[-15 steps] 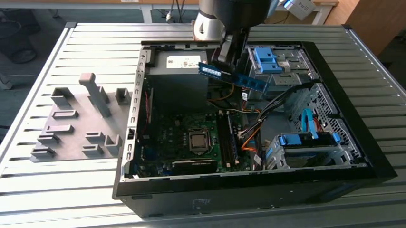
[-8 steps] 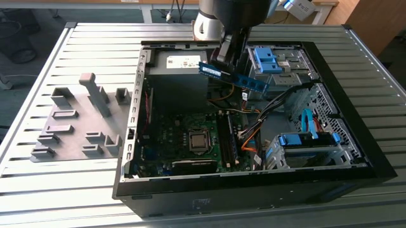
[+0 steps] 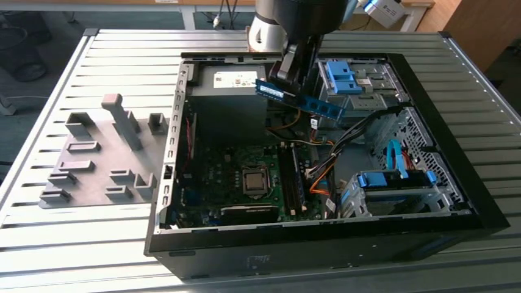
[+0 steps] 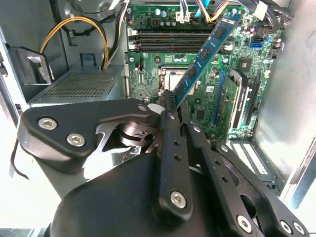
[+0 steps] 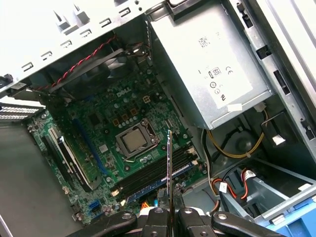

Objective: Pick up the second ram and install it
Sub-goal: 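Insert the second ram into the second slot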

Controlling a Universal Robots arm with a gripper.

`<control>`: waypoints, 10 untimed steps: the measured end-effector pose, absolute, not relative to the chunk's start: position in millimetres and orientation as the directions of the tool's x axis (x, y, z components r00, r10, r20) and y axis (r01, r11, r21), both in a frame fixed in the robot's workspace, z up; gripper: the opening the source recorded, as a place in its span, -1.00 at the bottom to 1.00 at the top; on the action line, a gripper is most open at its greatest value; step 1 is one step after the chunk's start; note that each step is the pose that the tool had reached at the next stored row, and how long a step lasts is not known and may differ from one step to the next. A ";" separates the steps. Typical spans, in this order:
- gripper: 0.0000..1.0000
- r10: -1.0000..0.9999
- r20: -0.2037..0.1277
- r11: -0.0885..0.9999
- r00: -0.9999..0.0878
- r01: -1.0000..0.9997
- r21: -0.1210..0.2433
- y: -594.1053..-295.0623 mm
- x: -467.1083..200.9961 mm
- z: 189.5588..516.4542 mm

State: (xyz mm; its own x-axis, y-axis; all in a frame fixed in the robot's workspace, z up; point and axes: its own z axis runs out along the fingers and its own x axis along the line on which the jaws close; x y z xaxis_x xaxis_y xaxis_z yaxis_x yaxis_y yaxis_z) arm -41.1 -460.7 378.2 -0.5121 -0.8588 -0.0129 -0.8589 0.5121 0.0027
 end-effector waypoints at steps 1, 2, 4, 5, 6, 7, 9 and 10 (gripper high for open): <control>-0.72 -0.858 -0.013 0.513 -0.513 -0.858 0.003 -460.7 -41.1 378.2; -0.72 -0.858 -0.013 0.513 -0.513 -0.858 0.003 -460.7 -41.1 378.2; -0.72 -0.858 -0.013 0.514 -0.514 -0.858 0.003 -460.7 -41.1 378.2; -0.72 -0.858 -0.013 0.514 -0.513 -0.858 0.003 -460.7 -41.1 378.2; -0.72 -0.858 -0.013 0.514 -0.514 -0.858 0.003 -460.7 -41.1 378.2; -0.72 -0.858 -0.013 0.514 -0.514 -0.858 0.003 -460.7 -41.1 378.2; -0.72 -0.858 -0.013 0.514 -0.514 -0.858 0.003 -460.7 -41.1 378.2; -0.72 -0.858 -0.013 0.514 -0.514 -0.858 0.003 -460.7 -41.1 378.2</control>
